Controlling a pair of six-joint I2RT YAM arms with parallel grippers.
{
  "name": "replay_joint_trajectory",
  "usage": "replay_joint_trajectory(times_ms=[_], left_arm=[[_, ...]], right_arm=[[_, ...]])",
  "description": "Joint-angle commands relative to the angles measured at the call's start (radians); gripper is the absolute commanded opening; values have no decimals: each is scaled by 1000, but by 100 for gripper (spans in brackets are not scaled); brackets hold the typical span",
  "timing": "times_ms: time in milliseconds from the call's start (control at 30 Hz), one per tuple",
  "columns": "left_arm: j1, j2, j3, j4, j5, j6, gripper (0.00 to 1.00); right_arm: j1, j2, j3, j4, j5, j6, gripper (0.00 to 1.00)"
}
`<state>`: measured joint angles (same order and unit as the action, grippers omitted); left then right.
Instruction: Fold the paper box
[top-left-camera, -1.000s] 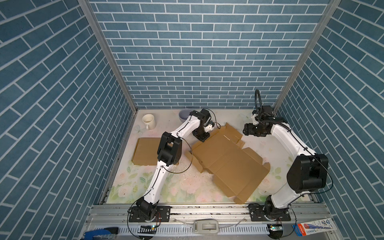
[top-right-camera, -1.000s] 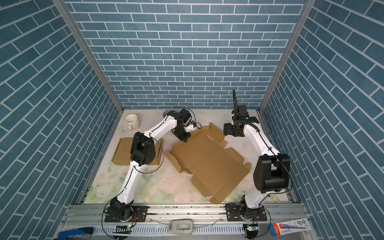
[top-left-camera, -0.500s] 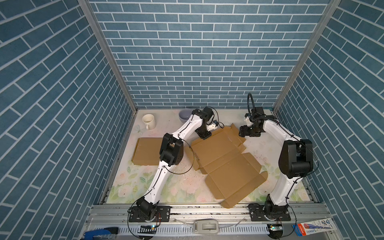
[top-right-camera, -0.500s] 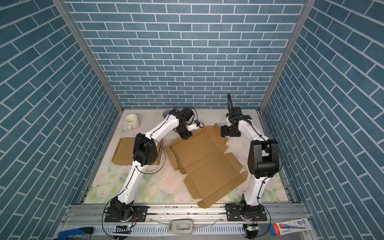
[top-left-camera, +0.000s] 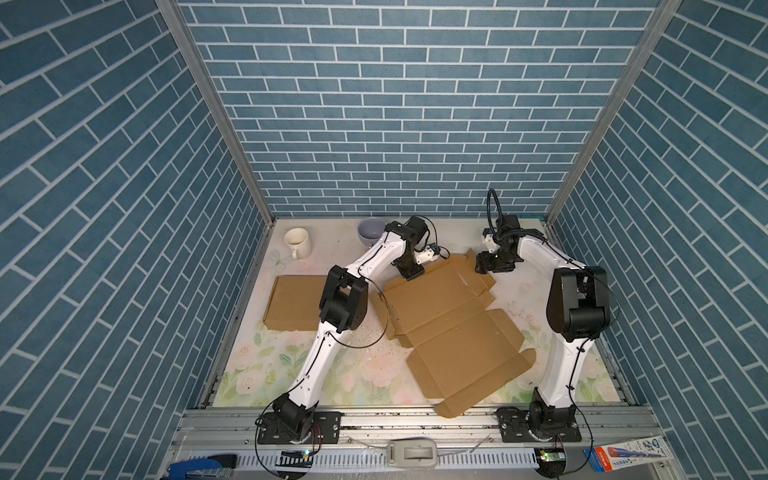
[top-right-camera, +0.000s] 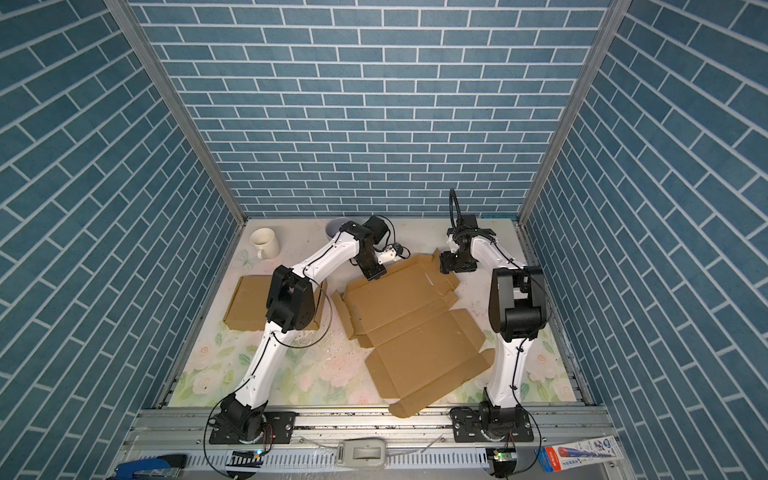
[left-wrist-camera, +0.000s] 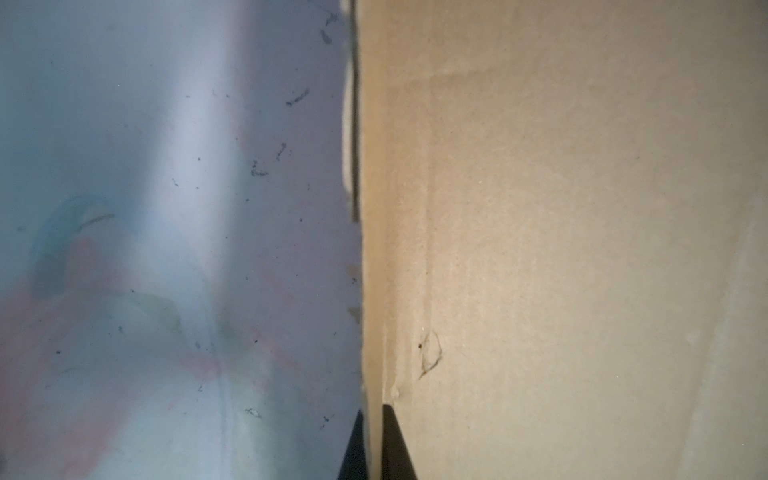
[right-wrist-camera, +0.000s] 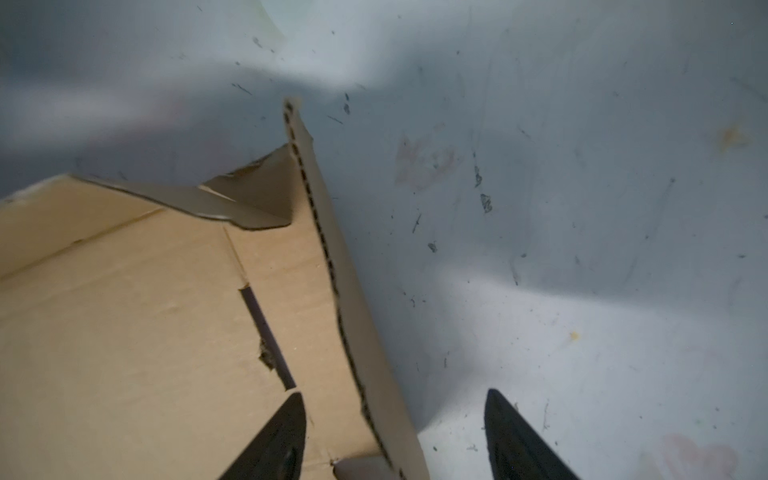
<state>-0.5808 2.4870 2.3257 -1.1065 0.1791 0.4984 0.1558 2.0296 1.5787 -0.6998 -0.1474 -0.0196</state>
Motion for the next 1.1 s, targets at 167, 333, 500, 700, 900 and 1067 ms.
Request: replay_joint_trajectory(times_ms=[167,333,500,700,900,1067], left_arm=[[-3,-18,21,10,-10,4,0],[-4,-49,-3,49,-44,-34,0],[-14,-88,-43,136,-99,-41,0],[-14,-151,-115,267,-106,-55,0],[-13,-77,21,158,-142,-135,24],[23,-178,5,139,-71,-288,46]], right_arm=[[-4,-2,-7,6,19,-59,27],[7,-123,-51,24,-15,-14,7],[27,-256,-100,11,1,21,1],[50,-401,-173,-9,52,22,0],[46,-423,-225,-27,150,76,0],[45,-381,-243,-27,257,71,0]])
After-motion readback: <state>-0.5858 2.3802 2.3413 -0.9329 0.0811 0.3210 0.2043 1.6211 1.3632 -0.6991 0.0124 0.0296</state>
